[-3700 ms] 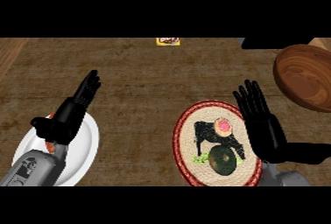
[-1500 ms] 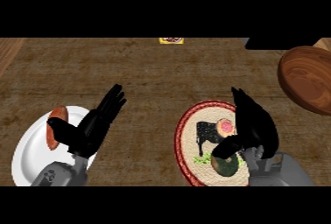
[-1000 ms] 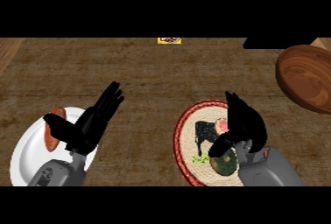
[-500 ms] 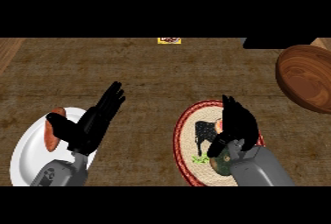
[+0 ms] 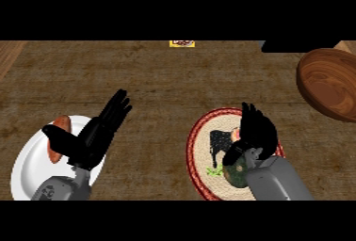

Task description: Pick the cupcake from the placemat and place it in the bowl

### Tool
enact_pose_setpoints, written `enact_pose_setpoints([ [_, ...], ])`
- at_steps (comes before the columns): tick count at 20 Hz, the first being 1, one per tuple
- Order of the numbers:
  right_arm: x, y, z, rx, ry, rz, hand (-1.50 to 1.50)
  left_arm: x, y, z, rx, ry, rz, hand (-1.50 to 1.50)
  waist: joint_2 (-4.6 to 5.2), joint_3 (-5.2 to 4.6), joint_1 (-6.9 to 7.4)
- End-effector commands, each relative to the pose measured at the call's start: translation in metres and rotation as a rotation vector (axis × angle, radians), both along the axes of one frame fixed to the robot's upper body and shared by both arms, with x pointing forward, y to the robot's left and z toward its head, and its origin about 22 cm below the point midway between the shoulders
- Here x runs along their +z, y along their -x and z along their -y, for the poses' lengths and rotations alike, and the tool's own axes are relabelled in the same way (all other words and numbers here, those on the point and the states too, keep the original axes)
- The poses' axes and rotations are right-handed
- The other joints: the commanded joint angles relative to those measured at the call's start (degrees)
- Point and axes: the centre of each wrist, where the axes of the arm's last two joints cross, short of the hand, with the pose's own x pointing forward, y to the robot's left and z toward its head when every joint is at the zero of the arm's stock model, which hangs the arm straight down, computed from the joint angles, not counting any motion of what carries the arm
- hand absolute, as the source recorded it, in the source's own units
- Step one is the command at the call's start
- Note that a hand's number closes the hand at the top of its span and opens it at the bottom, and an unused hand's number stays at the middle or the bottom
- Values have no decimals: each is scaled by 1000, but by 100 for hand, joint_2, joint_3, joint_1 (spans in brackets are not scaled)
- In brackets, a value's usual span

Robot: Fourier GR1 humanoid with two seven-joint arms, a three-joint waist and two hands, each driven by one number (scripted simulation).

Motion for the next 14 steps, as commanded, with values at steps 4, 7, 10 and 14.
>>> enact_pose_setpoints([
  [4,0,-1,3,-103,42,-34,-150,2,-3,3,-35,-10,0,0,2,2,-19],
  [7,-22,12,-2,-90,35,-26,-150,-12,7,-10,-19,-14,14,0,2,1,-13],
  [10,-28,0,0,-96,33,-34,-150,3,-13,9,-4,25,-2,0,6,2,-20],
  [14,-44,-8,3,-12,17,40,150,-17,-2,12,-21,-4,-10,0,10,2,-3],
])
